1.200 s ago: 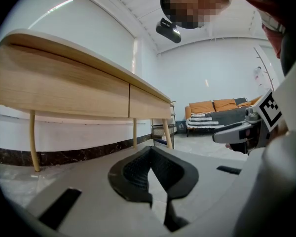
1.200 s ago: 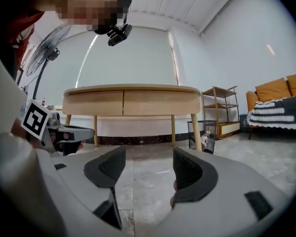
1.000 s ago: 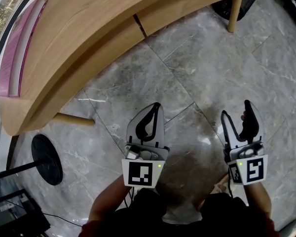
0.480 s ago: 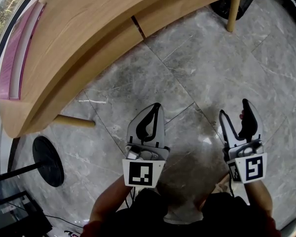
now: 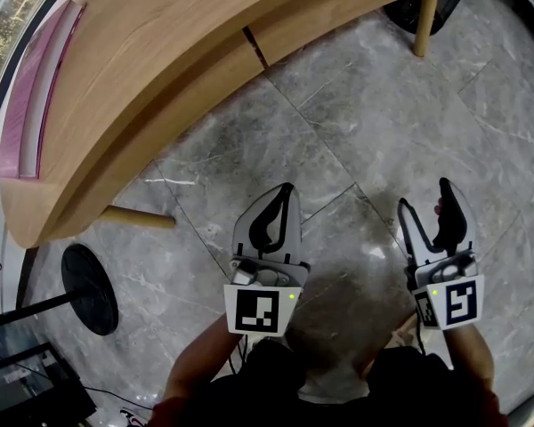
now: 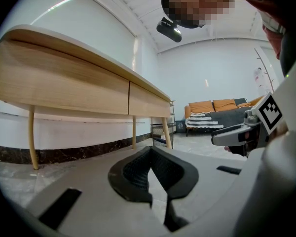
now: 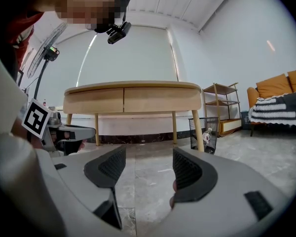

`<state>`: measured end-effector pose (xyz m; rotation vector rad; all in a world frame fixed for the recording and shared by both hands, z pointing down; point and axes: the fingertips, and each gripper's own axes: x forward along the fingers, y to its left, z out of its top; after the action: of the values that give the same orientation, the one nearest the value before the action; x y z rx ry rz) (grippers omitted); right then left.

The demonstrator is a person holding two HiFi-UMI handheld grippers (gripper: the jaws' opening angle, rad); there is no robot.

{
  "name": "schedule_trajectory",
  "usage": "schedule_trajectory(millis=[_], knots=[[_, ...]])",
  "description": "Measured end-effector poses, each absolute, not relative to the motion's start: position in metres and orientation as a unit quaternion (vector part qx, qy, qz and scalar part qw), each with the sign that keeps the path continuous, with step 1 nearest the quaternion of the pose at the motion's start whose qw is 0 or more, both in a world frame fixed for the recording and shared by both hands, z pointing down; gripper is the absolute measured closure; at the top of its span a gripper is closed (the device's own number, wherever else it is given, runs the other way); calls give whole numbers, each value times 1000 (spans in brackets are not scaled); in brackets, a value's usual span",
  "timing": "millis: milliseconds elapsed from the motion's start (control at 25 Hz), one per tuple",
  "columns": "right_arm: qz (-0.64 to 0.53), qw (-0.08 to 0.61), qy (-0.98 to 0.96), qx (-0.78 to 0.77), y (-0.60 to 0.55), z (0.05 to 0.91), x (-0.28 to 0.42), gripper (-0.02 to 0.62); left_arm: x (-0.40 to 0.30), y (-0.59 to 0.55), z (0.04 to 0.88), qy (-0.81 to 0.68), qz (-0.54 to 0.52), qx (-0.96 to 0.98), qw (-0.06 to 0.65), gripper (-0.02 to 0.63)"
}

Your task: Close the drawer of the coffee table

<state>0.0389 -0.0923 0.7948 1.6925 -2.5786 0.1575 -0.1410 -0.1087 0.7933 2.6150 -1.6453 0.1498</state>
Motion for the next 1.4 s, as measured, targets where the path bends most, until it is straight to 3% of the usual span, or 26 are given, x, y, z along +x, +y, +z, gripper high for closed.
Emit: schedule_trajectory(millis=[320, 600, 720, 920, 1200, 1400], knots=[[57, 26, -833, 550, -93, 798, 40, 305, -141, -110, 797, -531, 53, 845, 29, 600], [65, 31, -829, 555, -95, 798, 41, 369, -140, -111, 799, -529, 52, 846, 33, 600], [62, 26, -825, 561, -95, 797, 45, 434, -140, -112, 799, -529, 54, 846, 34, 600], [51, 35, -815, 576, -96, 799, 55, 598, -141, -114, 801, -524, 62, 849, 31, 600], [54, 67, -814, 574, -95, 746, 59, 598, -133, -100, 744, -461, 92, 879, -79, 600], [56, 78, -814, 573, -84, 662, 56, 598, -131, -93, 665, -442, 89, 891, -55, 600]])
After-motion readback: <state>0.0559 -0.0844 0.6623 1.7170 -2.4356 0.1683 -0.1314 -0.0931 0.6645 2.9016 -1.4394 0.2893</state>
